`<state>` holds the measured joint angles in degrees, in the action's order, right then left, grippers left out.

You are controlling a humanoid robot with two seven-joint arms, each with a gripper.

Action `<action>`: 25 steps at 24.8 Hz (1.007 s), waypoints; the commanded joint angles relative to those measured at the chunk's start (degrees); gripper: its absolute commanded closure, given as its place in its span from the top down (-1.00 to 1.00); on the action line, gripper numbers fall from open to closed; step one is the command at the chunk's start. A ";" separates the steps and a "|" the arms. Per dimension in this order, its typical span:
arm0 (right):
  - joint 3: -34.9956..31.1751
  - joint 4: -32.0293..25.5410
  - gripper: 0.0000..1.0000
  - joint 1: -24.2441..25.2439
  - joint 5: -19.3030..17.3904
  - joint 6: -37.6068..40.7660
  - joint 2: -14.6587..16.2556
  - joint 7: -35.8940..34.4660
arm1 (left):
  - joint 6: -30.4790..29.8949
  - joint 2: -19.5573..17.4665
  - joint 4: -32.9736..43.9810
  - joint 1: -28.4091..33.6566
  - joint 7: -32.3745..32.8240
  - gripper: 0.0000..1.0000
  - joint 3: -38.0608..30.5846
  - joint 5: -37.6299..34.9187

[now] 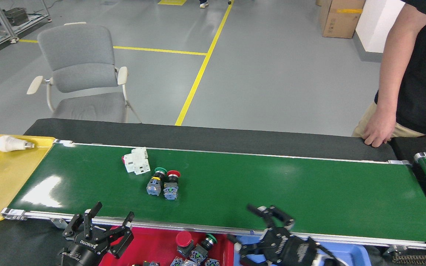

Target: Pick switch part from conveyor to tray

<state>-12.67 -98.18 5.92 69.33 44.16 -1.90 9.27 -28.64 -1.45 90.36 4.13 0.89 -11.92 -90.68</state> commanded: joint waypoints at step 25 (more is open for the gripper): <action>-24.59 -2.89 0.98 11.13 6.26 -17.09 -2.85 -11.38 | 1.22 -4.00 -21.02 -15.21 0.78 0.98 -2.06 0.85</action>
<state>-37.26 -100.30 17.28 75.62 26.91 -5.33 -1.69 -28.05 -5.05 69.07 -9.83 1.95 -13.91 -90.09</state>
